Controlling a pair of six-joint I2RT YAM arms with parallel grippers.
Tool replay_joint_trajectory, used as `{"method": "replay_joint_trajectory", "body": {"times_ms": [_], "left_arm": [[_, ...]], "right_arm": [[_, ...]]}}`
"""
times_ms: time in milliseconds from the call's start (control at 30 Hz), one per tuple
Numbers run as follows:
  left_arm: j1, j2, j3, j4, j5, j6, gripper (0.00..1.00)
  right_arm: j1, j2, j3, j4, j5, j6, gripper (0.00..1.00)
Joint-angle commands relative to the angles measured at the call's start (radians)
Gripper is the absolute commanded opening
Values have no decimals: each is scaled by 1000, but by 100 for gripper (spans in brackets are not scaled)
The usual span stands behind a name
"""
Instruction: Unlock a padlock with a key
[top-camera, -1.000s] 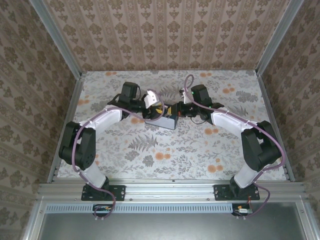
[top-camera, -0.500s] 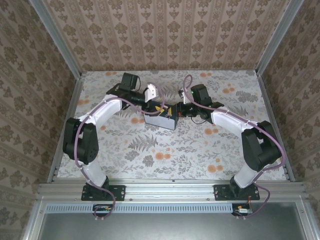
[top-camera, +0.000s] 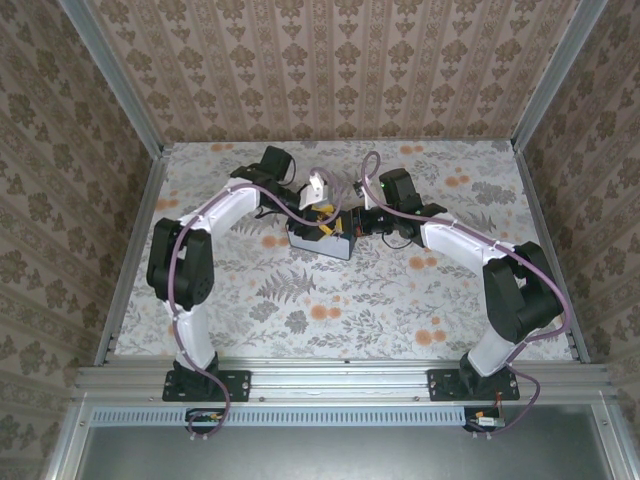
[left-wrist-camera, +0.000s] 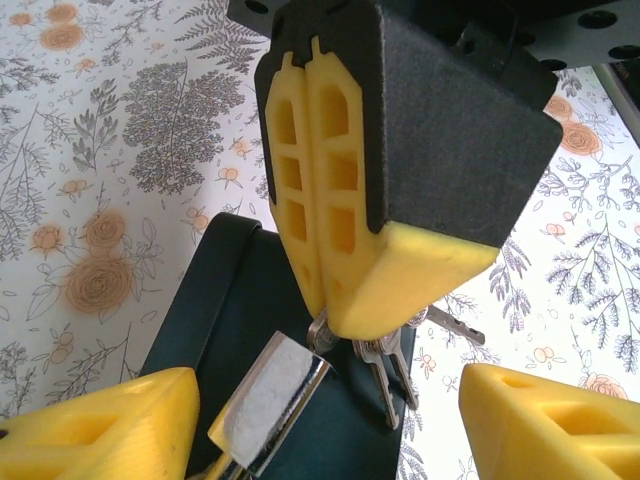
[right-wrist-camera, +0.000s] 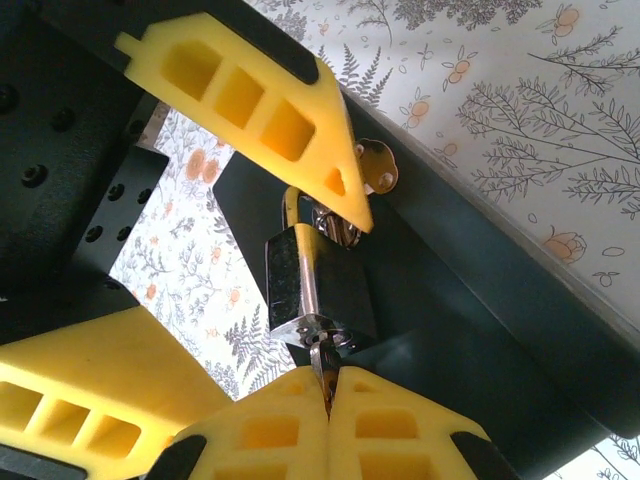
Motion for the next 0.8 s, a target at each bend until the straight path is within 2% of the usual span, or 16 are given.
{"method": "replay_joint_trajectory", "body": {"times_ms": [0, 233, 400, 500, 633, 767], "left_arm": [[-14, 35, 25, -48, 31, 3, 70], [-18, 51, 46, -80, 18, 19, 55], [-18, 18, -18, -14, 5, 3, 28], [-16, 7, -43, 14, 8, -7, 22], [-14, -10, -68, 46, 26, -18, 18], [-13, -22, -86, 65, 43, -23, 14]], "right_arm": [[8, -9, 28, -49, 24, -34, 0], [8, -1, 26, -40, 22, -37, 0], [5, 14, 53, -71, 1, -33, 1], [1, 21, 55, -58, -12, -11, 1], [-1, 31, 64, -51, -43, 9, 8], [-12, 24, 58, -44, -56, 19, 10]]}}
